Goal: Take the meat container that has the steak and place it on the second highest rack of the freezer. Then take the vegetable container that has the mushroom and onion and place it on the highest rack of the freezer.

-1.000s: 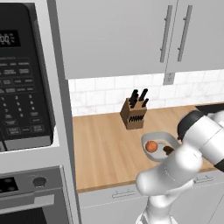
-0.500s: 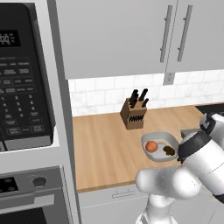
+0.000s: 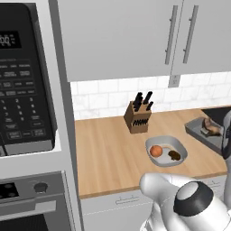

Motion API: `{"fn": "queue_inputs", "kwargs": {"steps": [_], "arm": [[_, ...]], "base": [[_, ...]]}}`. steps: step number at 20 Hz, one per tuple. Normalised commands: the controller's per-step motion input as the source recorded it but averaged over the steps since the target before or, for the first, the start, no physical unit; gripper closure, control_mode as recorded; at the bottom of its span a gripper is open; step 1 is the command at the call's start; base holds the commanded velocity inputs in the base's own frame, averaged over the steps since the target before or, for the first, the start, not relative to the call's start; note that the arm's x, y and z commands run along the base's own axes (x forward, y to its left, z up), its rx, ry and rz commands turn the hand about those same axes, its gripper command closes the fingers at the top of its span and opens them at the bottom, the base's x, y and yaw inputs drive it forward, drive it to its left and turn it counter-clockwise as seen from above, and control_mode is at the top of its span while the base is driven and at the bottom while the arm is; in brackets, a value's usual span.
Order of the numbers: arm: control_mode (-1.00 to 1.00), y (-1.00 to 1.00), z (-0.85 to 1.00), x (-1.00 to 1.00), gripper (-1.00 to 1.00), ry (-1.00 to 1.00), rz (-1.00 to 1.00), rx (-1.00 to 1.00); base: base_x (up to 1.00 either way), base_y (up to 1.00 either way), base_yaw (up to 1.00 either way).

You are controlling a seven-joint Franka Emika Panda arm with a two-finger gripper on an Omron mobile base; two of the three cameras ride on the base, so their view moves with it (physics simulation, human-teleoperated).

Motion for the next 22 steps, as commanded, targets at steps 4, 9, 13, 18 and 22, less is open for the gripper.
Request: {"fn": "queue_inputs", "kwargs": {"steps": [4,9,13,18,22], "arm": [[-1.00,0.28,1.00,-0.07,1.00,-0.09,0.29,0.03],[-1.00,0.46,1.00,0.00,1.00,-0.04,0.37,0.04],[-1.00,0.52,1.00,-0.19,1.00,-0.04,0.29,0.10],[-1.00,0.49,1.00,-0.38,1.00,-0.10,0.32,0.03],[-1.00,0.35,0.87,-0.34,1.00,-0.07,0.43,0.00]], "base": [[0.00,0.00,0.00],[0.00,0.00,0.00],[0.00,0.00,0.00],[0.00,0.00,0.00],[0.00,0.00,0.00]]}}
